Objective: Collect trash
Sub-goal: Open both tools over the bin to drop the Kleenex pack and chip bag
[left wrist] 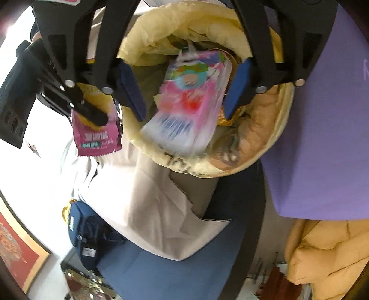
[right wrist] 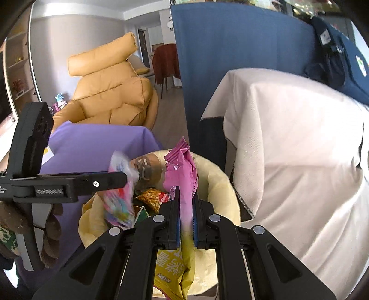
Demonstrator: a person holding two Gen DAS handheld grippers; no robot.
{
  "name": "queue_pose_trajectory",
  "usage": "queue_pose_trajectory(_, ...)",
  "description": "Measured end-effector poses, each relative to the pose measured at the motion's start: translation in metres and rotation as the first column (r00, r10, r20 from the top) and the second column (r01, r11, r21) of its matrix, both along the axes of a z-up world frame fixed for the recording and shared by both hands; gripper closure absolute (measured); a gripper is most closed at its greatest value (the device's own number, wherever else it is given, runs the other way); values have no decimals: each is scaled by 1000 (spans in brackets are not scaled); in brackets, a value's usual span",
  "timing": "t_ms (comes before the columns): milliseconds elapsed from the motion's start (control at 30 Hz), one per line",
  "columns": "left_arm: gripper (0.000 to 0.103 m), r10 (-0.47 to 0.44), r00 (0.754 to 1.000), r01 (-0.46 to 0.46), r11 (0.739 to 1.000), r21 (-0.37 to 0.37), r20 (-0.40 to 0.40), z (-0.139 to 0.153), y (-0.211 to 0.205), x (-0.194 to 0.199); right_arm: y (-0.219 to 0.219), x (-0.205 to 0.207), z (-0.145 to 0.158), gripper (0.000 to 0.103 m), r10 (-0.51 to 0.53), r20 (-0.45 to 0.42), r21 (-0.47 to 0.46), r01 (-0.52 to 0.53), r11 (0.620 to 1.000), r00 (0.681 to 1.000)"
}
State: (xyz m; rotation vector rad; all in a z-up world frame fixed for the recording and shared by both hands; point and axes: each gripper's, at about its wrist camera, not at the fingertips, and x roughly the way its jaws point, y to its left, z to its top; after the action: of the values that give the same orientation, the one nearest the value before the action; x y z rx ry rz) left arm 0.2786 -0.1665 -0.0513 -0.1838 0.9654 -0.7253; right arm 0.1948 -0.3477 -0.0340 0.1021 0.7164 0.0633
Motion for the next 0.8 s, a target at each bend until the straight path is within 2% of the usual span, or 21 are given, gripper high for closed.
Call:
queue_pose_trajectory(67,29,11,1000,-11,1000,5,0,0,6,0,5,5,-3,94,3,-1,15,-3,1000,1000)
queue_pose_trajectory(267,29,73,997,-73,997,-11,21,9,33,-4,19,23,-6,94,28,1,78,-28,997,1000)
queue_pose_trajectory(367,29,110,992,-110,994,-12,66,20,49,-15,30,36,-13,94,47,-30,94,-44,995,998)
queue_pose_trajectory(433,29,131,986,-133,991,5,106,26,59,-29,35,49,-24,93,80,-98,134,-66,989,992)
queue_pose_trajectory(500,29,143,980,-148,989,28,139,30,68,-44,39,55,-34,88,84,-148,142,-62,988,985)
queue_pose_trajectory(533,29,147,978,-154,987,39,149,30,71,-50,41,56,-37,80,75,-164,125,-55,991,984)
queue_pose_trajectory(567,29,151,976,-161,986,53,159,30,74,-56,43,55,-41,67,59,-176,100,-42,994,983)
queue_pose_trajectory(633,29,151,974,-166,983,76,172,28,81,-71,44,52,-44,52,51,-188,90,-35,995,981)
queue_pose_trajectory(800,29,153,970,-172,981,89,191,23,99,-98,40,40,-39,52,-19,-163,65,30,997,986)
